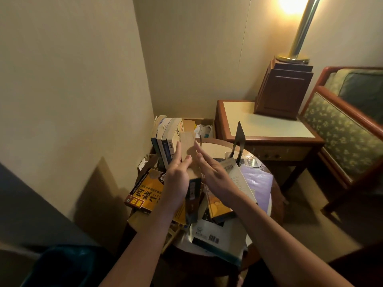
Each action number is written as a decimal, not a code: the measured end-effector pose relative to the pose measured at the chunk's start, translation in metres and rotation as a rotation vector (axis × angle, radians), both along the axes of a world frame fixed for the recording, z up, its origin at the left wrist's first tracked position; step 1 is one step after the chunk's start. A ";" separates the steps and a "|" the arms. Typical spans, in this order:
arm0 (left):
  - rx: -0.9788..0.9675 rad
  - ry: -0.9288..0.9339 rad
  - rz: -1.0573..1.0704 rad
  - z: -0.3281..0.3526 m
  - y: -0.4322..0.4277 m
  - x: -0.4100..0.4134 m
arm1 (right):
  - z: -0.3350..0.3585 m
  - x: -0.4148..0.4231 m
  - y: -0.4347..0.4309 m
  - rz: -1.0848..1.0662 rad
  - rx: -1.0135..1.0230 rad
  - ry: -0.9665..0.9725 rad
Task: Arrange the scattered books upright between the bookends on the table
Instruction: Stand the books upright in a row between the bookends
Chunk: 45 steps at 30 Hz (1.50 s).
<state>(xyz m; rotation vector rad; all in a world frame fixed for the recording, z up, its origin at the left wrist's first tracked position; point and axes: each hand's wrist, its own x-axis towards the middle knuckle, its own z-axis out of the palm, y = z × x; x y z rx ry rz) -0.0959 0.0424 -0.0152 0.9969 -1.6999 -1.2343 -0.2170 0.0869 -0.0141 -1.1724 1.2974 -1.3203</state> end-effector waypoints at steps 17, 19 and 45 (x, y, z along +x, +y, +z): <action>-0.545 -0.583 -0.265 -0.108 0.016 -0.046 | 0.016 -0.066 0.020 -0.162 0.288 0.463; -0.446 -0.591 -0.245 -0.117 0.012 -0.048 | 0.013 -0.077 0.023 -0.187 0.360 0.478; -0.303 -1.130 -0.140 -0.184 -0.097 0.070 | 0.054 -0.025 -0.065 -0.388 0.022 0.942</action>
